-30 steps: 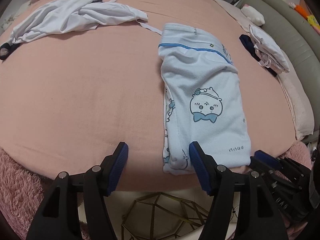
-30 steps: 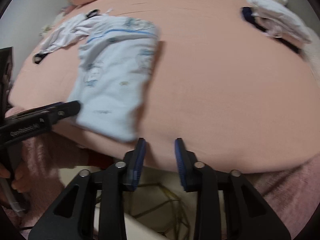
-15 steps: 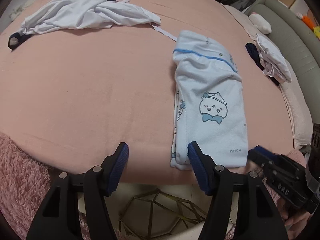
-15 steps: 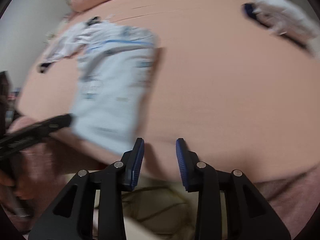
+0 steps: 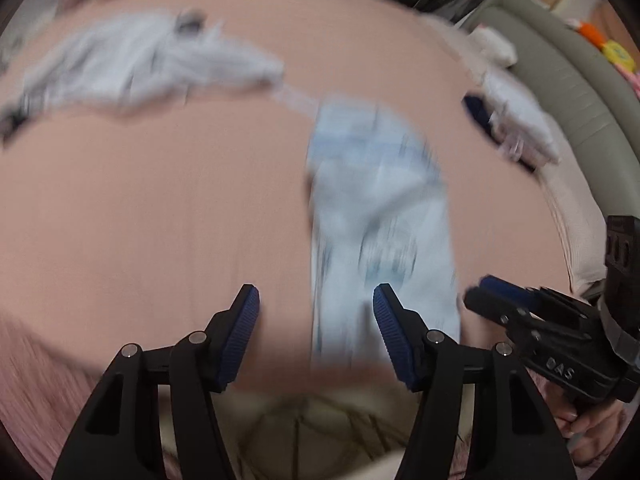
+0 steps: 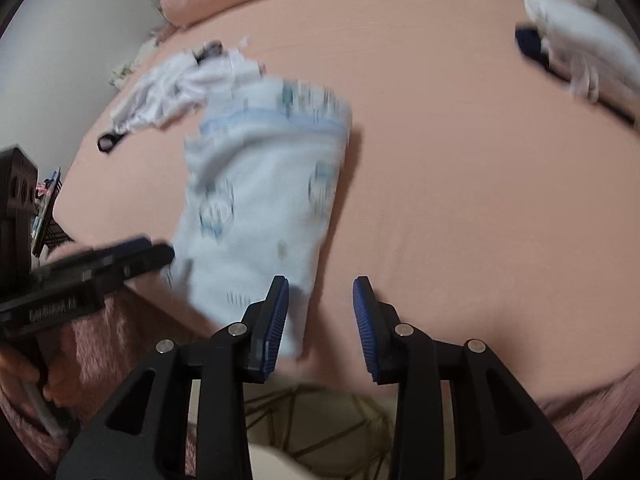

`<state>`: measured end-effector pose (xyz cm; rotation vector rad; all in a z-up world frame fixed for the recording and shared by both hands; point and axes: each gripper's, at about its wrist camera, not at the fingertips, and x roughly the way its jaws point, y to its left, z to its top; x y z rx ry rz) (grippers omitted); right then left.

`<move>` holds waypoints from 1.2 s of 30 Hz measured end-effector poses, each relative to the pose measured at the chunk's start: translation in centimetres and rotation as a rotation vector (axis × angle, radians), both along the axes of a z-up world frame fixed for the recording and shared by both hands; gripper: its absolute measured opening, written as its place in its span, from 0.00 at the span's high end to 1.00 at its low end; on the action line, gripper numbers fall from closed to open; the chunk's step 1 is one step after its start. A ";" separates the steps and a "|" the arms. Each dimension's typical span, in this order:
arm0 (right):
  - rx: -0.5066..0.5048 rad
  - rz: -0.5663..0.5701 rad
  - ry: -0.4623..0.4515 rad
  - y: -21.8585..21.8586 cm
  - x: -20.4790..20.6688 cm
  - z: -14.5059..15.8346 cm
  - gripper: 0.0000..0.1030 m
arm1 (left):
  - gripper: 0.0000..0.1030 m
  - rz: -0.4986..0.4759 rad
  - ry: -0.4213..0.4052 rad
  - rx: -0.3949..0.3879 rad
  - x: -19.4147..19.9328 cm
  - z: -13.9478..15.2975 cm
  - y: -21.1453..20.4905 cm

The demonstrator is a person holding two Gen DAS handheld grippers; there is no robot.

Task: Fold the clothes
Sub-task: 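Grasp the folded pants end with both grippers and lift it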

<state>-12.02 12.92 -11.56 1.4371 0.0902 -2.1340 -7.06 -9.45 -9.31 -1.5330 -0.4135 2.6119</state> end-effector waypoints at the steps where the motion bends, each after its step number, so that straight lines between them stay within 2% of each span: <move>1: 0.000 0.001 0.032 -0.2 -0.5 0.7 0.67 | 0.41 -0.008 0.020 0.002 -0.9 0.4 0.2; 3: -0.008 -0.020 0.050 -1.2 -2.3 1.7 0.67 | 0.42 -0.024 0.038 0.008 -2.7 0.9 1.0; 5: -0.043 -0.057 0.025 -1.6 -4.6 1.7 0.67 | 0.44 -0.042 0.044 -0.007 -4.0 1.0 2.3; 8: -0.074 -0.063 0.001 -3.1 -7.5 1.3 0.67 | 0.46 -0.079 0.063 -0.057 -6.3 0.5 4.1; 11: -0.070 -0.048 -0.004 -4.3 -9.3 0.5 0.67 | 0.46 -0.078 0.027 -0.092 -8.2 -0.7 4.4; 14: -0.054 -0.063 -0.031 -5.2 -10.9 -1.0 0.67 | 0.45 -0.052 -0.004 -0.049 -9.3 -2.1 3.7; 20: -0.029 -0.103 -0.011 -5.3 -12.0 -1.4 0.67 | 0.44 0.011 0.030 0.076 -9.9 -2.7 1.6; 24: -0.013 -0.130 0.002 -5.4 -12.7 -1.7 0.67 | 0.44 0.077 0.027 0.063 -10.8 -2.8 0.0; 27: -0.033 -0.140 0.000 -5.0 -12.7 -1.4 0.67 | 0.45 0.106 -0.014 0.120 -11.1 -3.3 -1.3; 30: -0.109 -0.090 -0.004 -4.4 -10.9 0.2 0.66 | 0.45 0.113 -0.006 0.121 -9.3 -2.5 -1.8; 32: -0.137 -0.034 -0.006 -4.7 -9.4 0.9 0.66 | 0.45 0.114 -0.034 0.124 -7.8 -2.6 -1.8; 34: -0.104 -0.004 -0.008 -5.5 -8.7 0.4 0.66 | 0.45 0.110 -0.045 0.151 -6.4 -3.1 -1.7; 36: -0.070 0.024 -0.010 -6.3 -8.0 -0.2 0.66 | 0.46 0.105 -0.038 0.144 -5.7 -3.5 -1.5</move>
